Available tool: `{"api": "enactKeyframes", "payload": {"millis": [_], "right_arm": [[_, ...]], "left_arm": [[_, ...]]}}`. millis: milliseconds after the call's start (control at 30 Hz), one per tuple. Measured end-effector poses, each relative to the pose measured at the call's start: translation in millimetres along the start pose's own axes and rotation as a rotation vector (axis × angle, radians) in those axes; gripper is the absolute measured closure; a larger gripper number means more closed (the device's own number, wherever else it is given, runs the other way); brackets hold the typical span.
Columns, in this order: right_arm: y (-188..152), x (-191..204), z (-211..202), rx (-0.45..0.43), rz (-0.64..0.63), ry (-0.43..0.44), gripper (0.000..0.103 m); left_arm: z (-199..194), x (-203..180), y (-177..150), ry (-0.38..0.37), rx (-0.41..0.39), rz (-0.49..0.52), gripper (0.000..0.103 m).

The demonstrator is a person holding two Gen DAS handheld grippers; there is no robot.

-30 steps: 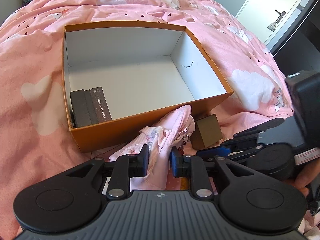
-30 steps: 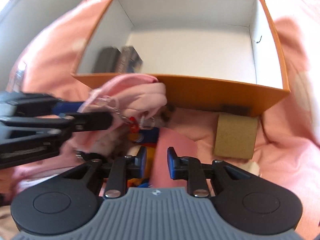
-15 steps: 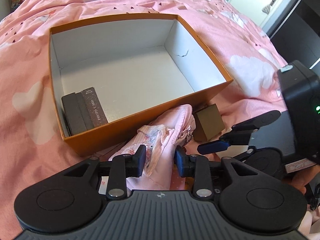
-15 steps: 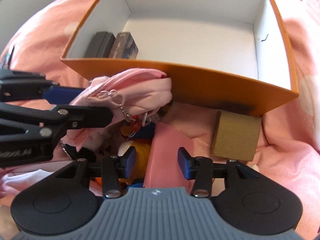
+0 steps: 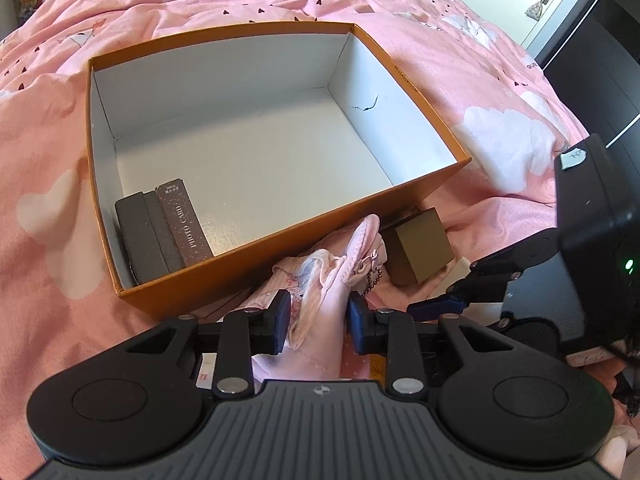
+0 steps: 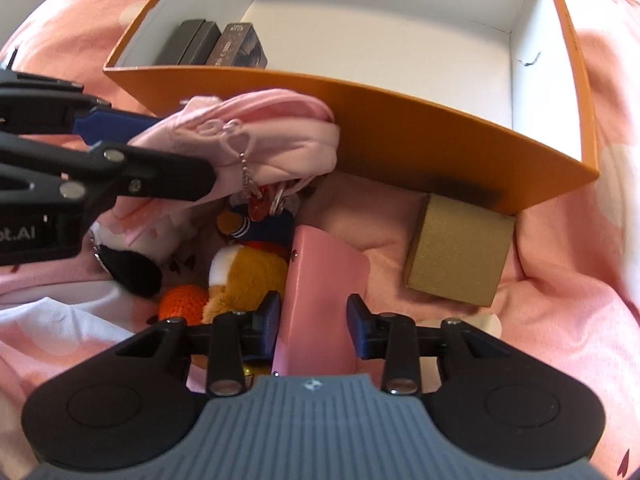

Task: Organize objects
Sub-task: 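Lift and carry the pink bag and card holder into the orange box with both grippers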

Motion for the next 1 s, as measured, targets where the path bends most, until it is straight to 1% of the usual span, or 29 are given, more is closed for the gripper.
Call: {"api": "enactKeyframes", "payload": {"millis": [67, 167, 233, 333, 400, 467, 567, 700, 867, 933, 1000], "right_arm": [[1.0, 7.6, 3.3, -0.005, -0.047, -0.036, 0.065], [0.7, 16.5, 5.2, -0.012, -0.117, -0.087, 0.073], [-0.7, 17.7, 6.0, -0.013, -0.14, -0.109, 0.075], [-2.1, 12.6, 0.2, -0.022, -0.121, -0.102, 0.079], [-3.5, 6.0, -9.6, -0.041, -0.09, -0.092, 0.082], [-5.6, -0.9, -20.8, -0.057, -0.051, -0.061, 0.083], [-8.8, -8.4, -42.4, -0.101, -0.009, -0.022, 0.084], [-10.7, -11.1, -75.7, -0.18, 0.009, 0.006, 0.085], [-9.5, -12.3, -112.4, -0.269, 0.033, 0.058, 0.085], [-5.3, -12.0, -131.5, -0.311, 0.039, 0.073, 0.085], [-6.3, -8.9, -140.9, -0.364, 0.039, 0.077, 0.085]], "left_arm": [[0.0, -3.0, -0.2, 0.012, 0.0, 0.014, 0.069], [1.0, -8.0, -1.1, 0.032, 0.0, 0.045, 0.069], [2.9, -15.4, -2.8, 0.058, 0.002, 0.095, 0.069], [5.6, -25.8, -6.7, 0.09, 0.004, 0.163, 0.069], [4.4, -28.8, -8.5, 0.1, -0.014, 0.173, 0.076], [-0.3, -28.0, -8.5, 0.098, -0.033, 0.162, 0.083], [-13.3, -24.4, -6.5, 0.076, -0.064, 0.115, 0.086], [-36.2, -26.0, -5.7, 0.044, -0.114, 0.077, 0.088], [-71.2, -27.5, -0.4, -0.008, -0.21, 0.027, 0.088], [-84.5, -23.1, 4.3, -0.019, -0.258, -0.006, 0.088], [-94.6, -18.3, 9.8, -0.023, -0.298, -0.043, 0.089]]}}
Point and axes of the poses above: each gripper's, at about its wrist camera, not at the fingertips, and z roughly the way its jaws point, x to its left, y to its top, the point moved 2 cm from there along z, roughly the way its jaws point, and after that the axes turned 4 degrees about z, right-handed, at the moved point
